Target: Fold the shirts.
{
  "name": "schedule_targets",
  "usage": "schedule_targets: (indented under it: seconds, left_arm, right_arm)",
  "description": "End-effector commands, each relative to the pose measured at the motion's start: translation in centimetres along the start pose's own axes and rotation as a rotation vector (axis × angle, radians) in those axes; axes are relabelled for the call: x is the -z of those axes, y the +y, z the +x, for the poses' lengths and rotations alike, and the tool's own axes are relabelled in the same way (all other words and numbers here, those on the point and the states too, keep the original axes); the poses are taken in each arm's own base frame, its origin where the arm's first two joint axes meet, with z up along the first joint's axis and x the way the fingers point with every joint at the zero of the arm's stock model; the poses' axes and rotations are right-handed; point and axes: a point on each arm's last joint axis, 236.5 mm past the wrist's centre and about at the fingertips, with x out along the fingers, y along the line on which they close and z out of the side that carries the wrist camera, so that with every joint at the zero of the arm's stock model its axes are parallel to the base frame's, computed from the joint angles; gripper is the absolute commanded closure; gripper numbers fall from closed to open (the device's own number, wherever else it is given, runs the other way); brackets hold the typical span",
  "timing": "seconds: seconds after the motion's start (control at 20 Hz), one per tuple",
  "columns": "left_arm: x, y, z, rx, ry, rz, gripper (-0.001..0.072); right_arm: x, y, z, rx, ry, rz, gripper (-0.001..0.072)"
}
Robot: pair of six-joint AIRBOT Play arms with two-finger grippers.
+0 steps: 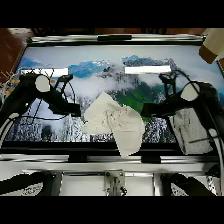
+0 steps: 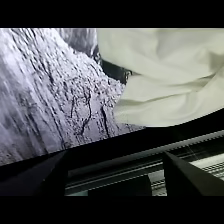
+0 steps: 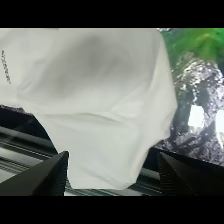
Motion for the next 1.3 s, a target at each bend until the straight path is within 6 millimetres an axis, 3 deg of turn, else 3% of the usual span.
schedule_targets:
  seconds: [0.0, 0.15, 0.45, 0.5, 0.55, 0.6, 0.65, 0.7, 0.85, 0.9, 1.0, 1.1, 1.15, 1.25]
  left_arm:
    - [2.8, -0.4, 6.3, 0.156, 0.05, -0.172, 0.0]
    - [2.7, -0.4, 9.2, 0.194, -0.008, -0.255, 0.0001]
    - [0.6, -1.8, 11.2, 0.263, -0.08, -0.317, 0.0019]
    - [0.7, -2.3, 11.6, 0.278, -0.066, -0.318, 0.0051]
    - [0.8, -2.8, 12.0, 0.293, -0.054, -0.317, 0.0231]
    - [0.9, -3.1, 12.3, 0.301, -0.043, -0.324, 0.0413]
    - [0.9, -3.1, 12.5, 0.3, -0.041, -0.325, 0.0525]
    - [0.8, -3.1, 12.4, 0.3, -0.045, -0.316, 0.0666]
    - [-0.8, -2.9, 9.7, 0.299, -0.1, -0.192, 0.0672]
    - [-1.9, -2.2, 7.7, 0.265, -0.148, -0.147, 0.0673]
    - [-4.4, 0.1, 1.1, 0.156, -0.29, -0.043, 0.0673]
    - [-6.1, 2.4, -8.7, 0.043, -0.479, 0.005, 0.0673]
    - [-6.3, 2.8, -14.8, 0.009, -0.604, 0.018, 0.0673]
    - [-4.9, 1.3, -27.2, -0.015, -0.889, 0.061, 0.0673]
  right_arm:
    - [0.2, 1.2, 4.9, -0.116, 0.132, 0.005, 0.0049]
    - [0.0, 0.6, 7.5, -0.123, 0.172, 0.044, 0.005]
    - [-2.2, 0.9, 8.8, -0.152, 0.099, 0.087, 0.0051]
    - [-2.1, 1.1, 8.9, -0.164, 0.105, 0.094, 0.0054]
    - [-2.0, 1.5, 9.0, -0.178, 0.112, 0.099, 0.0056]
    - [-2.0, 1.7, 9.0, -0.188, 0.115, 0.106, 0.0151]
    - [-2.2, 1.7, 9.0, -0.189, 0.109, 0.106, 0.0368]
    - [-2.2, 1.8, 9.0, -0.192, 0.108, 0.109, 0.0664]
    - [-2.1, 2.5, 7.4, -0.206, 0.102, 0.027, 0.0652]
    - [-2.5, 2.8, 5.9, -0.199, 0.077, -0.027, 0.0652]
    - [-4.3, 3.1, 1.6, -0.137, -0.028, -0.148, 0.0652]
    - [-6.9, 3.7, -5.2, -0.051, -0.216, -0.256, 0.0652]
    - [-8.2, 4.7, -9.5, -0.021, -0.341, -0.301, 0.0652]
    - [-8.8, 7.8, -18.3, -0.039, -0.582, -0.335, 0.0652]
